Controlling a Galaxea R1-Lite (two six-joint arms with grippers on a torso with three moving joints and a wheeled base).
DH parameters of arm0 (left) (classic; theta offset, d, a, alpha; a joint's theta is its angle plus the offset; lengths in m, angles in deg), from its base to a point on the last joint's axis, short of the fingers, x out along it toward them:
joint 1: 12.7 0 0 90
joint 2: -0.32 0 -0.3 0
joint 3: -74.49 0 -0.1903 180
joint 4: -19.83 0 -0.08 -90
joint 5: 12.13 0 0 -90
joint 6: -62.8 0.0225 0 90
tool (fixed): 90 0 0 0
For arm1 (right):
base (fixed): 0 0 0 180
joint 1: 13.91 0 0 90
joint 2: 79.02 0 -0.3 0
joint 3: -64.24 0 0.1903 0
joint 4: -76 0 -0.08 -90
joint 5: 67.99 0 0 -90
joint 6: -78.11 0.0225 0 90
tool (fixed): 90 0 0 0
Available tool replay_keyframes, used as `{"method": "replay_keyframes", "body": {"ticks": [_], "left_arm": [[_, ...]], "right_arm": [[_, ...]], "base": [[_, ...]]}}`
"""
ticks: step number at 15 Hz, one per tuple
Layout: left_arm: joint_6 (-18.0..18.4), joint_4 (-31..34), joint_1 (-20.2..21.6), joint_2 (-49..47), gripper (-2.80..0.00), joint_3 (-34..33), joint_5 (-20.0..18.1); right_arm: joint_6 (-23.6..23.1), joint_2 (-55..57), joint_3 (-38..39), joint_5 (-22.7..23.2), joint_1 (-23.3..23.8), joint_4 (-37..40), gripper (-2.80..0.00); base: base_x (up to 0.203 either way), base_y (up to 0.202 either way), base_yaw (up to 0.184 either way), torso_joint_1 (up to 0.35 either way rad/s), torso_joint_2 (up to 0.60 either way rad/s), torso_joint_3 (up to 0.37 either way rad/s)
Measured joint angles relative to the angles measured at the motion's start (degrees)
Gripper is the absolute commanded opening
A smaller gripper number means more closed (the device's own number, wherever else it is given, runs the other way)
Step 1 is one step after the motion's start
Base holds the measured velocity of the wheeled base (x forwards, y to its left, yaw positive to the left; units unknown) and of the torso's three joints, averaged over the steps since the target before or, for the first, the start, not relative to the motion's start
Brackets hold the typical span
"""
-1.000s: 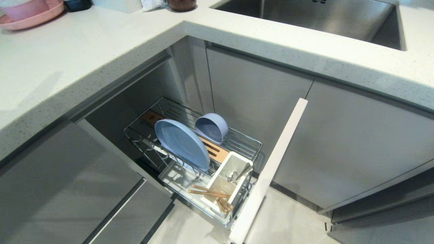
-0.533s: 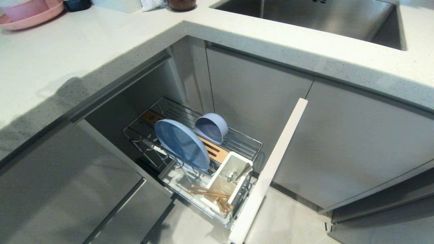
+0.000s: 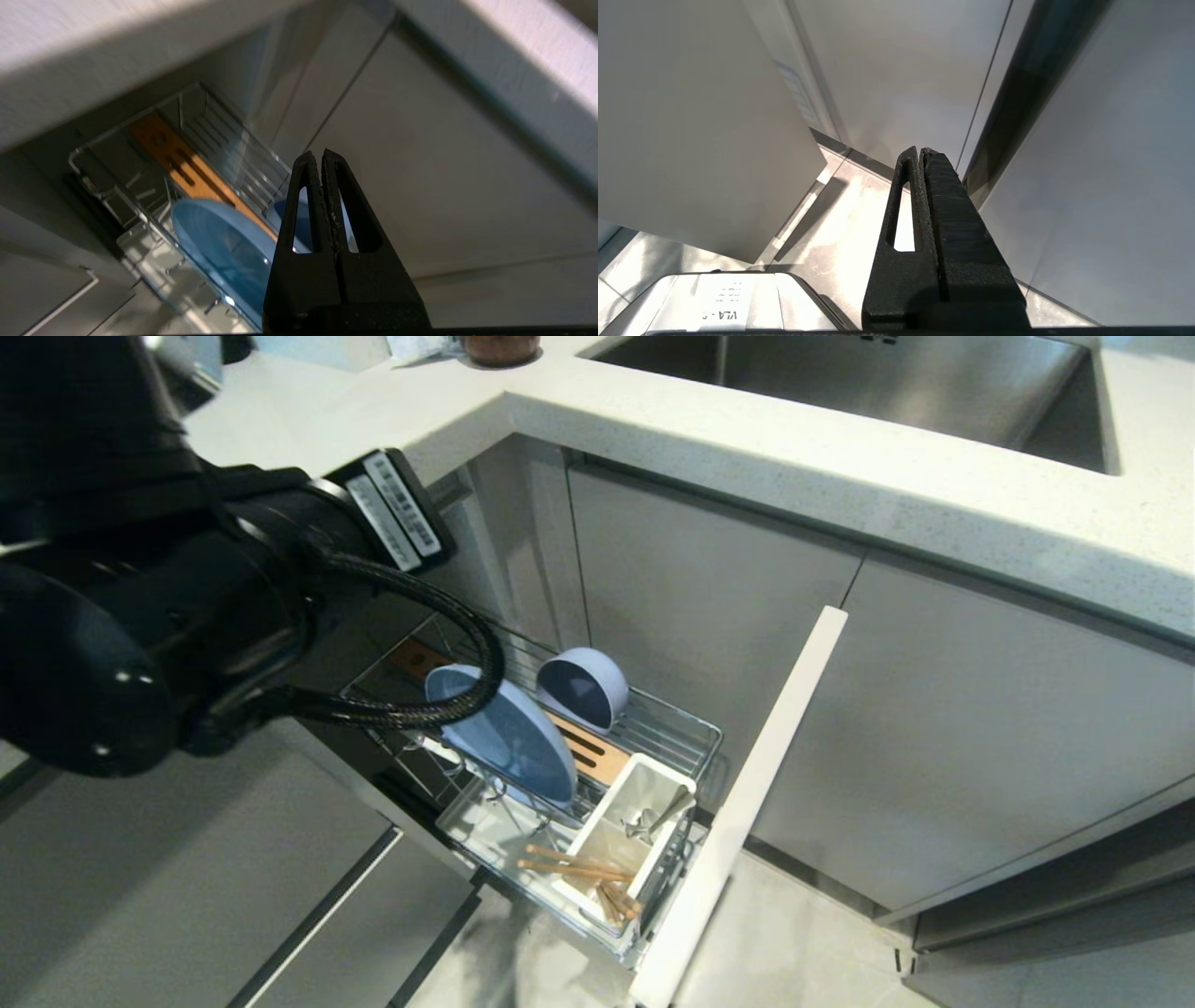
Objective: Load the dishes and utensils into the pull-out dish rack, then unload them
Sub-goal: Take the plate out of the cupboard
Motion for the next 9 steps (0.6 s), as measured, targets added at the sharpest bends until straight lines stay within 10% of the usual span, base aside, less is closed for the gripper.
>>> {"method": "replay_keyframes", "body": {"ticks": [9], "left_arm": [[-3.42, 1.51, 0.12, -14.08, -2.80, -1.45, 3.52]], "right_arm": [[0.01, 0.00, 0.00, 0.00, 0.00, 0.00, -2.80]], "base": [[0.000, 0.000, 0.000, 0.000, 0.00, 0.000]]}}
